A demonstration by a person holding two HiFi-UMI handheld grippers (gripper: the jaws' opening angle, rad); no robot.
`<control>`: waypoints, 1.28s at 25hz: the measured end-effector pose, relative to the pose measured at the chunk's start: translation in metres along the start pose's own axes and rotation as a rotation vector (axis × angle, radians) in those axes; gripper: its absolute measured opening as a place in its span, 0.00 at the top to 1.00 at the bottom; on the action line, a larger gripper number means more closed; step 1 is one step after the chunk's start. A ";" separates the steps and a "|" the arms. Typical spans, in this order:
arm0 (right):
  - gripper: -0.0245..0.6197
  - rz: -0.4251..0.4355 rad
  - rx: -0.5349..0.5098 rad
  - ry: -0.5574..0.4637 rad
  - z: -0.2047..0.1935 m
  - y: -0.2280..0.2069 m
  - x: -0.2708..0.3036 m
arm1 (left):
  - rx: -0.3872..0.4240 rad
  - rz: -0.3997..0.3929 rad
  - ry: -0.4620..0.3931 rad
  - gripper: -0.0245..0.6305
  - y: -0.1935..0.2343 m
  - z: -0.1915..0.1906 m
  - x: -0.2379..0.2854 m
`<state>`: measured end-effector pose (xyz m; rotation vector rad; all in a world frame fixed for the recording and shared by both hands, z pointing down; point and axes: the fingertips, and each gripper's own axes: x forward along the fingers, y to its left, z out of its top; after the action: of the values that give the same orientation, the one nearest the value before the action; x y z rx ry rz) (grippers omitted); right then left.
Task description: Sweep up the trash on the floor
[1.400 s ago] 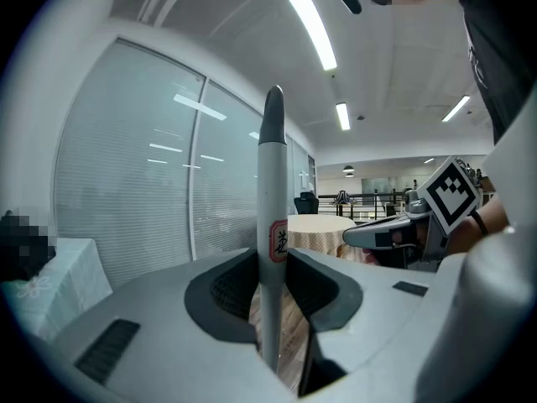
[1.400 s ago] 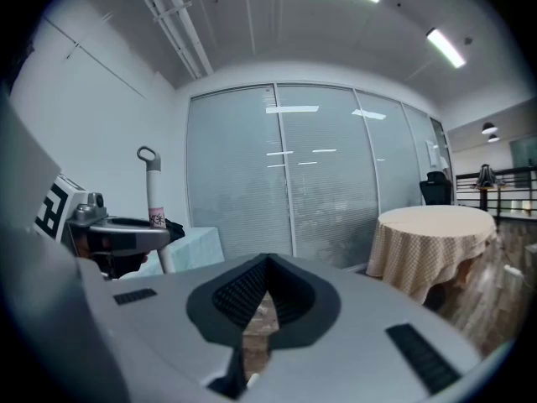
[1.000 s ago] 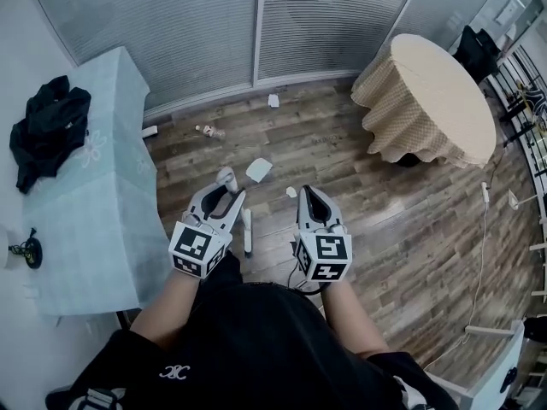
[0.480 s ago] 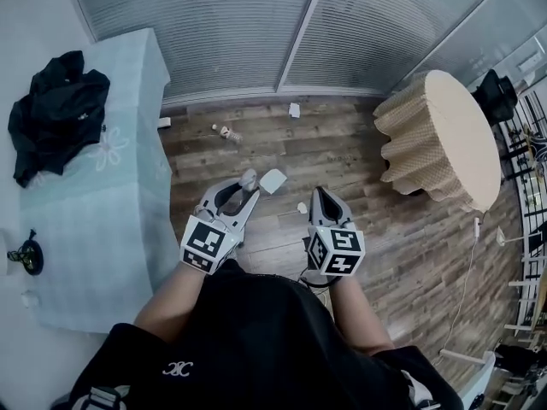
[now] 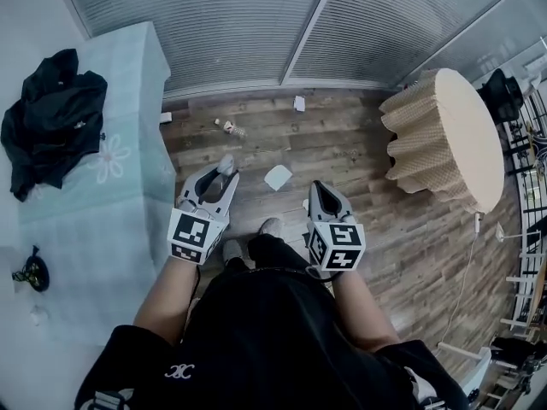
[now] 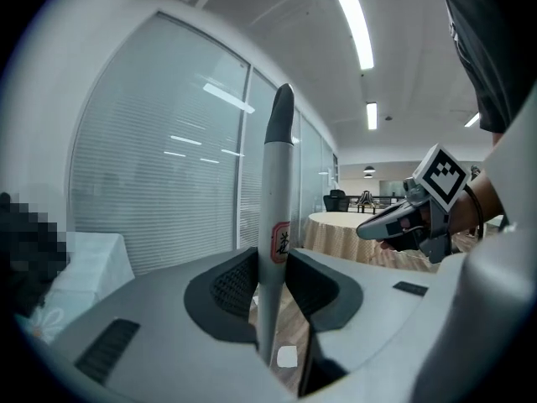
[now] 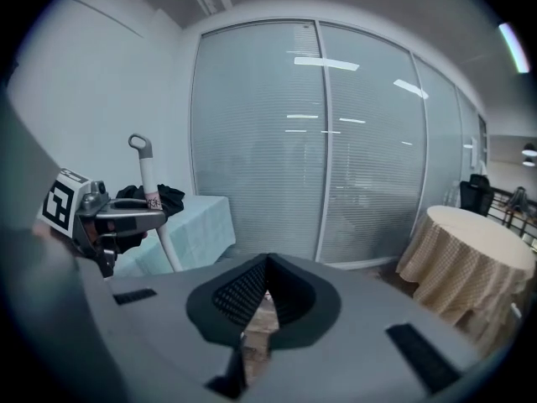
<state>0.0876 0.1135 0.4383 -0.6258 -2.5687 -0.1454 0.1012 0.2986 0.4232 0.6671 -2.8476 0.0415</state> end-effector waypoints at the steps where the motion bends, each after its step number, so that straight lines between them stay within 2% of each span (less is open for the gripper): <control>1: 0.94 0.001 0.006 0.002 0.000 -0.002 0.006 | -0.009 0.019 0.006 0.81 0.010 -0.002 0.003; 7: 0.94 0.012 0.072 0.009 -0.001 -0.029 0.055 | -0.050 0.104 0.048 0.81 0.062 -0.001 0.031; 12: 0.94 0.014 0.115 -0.029 0.029 -0.068 0.097 | -0.036 0.107 0.096 0.81 0.077 0.006 0.084; 16: 0.94 0.032 0.164 -0.064 0.047 -0.105 0.122 | 0.014 0.082 0.138 0.81 0.074 0.017 0.132; 24: 0.94 0.023 0.233 -0.076 0.041 -0.171 0.156 | 0.095 0.083 0.215 0.81 0.075 0.035 0.194; 28: 0.94 0.002 0.280 -0.069 0.037 -0.198 0.163 | 0.124 0.118 0.216 0.81 0.086 0.046 0.224; 32: 0.94 -0.033 0.304 -0.040 0.022 -0.216 0.162 | 0.163 0.108 0.209 0.81 0.092 0.054 0.255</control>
<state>-0.1466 -0.0083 0.4997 -0.4751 -2.5674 0.2452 -0.1727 0.2660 0.4278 0.5057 -2.6938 0.3433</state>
